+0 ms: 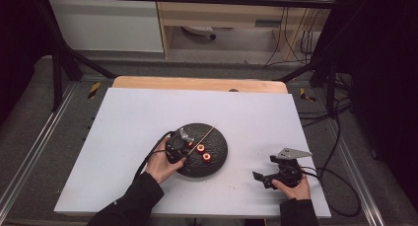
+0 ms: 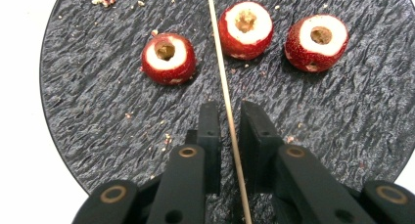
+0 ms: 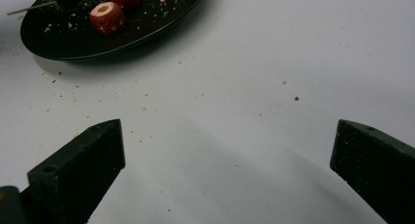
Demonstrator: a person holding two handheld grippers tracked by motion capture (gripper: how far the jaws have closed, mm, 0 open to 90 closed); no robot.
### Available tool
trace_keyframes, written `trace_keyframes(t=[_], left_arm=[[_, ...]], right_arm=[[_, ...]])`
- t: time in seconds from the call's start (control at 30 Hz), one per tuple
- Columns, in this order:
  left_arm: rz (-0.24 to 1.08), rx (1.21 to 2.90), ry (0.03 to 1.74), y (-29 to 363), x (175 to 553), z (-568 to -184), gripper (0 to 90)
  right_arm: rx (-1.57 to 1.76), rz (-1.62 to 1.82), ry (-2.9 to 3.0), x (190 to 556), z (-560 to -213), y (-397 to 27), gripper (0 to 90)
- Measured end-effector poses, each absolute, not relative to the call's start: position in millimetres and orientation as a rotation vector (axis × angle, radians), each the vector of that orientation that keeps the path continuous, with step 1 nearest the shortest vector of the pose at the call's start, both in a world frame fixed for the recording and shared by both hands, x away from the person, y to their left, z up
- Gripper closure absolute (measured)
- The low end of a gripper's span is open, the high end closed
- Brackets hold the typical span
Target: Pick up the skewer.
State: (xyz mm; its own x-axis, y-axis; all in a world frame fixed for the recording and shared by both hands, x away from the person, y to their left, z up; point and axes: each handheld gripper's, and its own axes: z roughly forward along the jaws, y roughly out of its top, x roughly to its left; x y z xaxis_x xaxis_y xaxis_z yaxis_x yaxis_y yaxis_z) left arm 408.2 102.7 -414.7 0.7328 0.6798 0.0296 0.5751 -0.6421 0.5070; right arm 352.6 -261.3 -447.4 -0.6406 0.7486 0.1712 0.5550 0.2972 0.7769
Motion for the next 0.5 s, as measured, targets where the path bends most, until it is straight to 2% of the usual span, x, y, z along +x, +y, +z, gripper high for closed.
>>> trace_keyframes(t=[0.13,0.5], left_arm=[[0.303,2.472,0.959,100.1,408.1,-414.7,83.9],[0.319,2.477,0.993,98.0,407.4,-414.5,87.5]], right_arm=[[1.196,1.257,2.343,352.5,-447.1,-261.9,0.6],[1.197,1.259,2.343,352.4,-446.8,-262.0,0.6]])
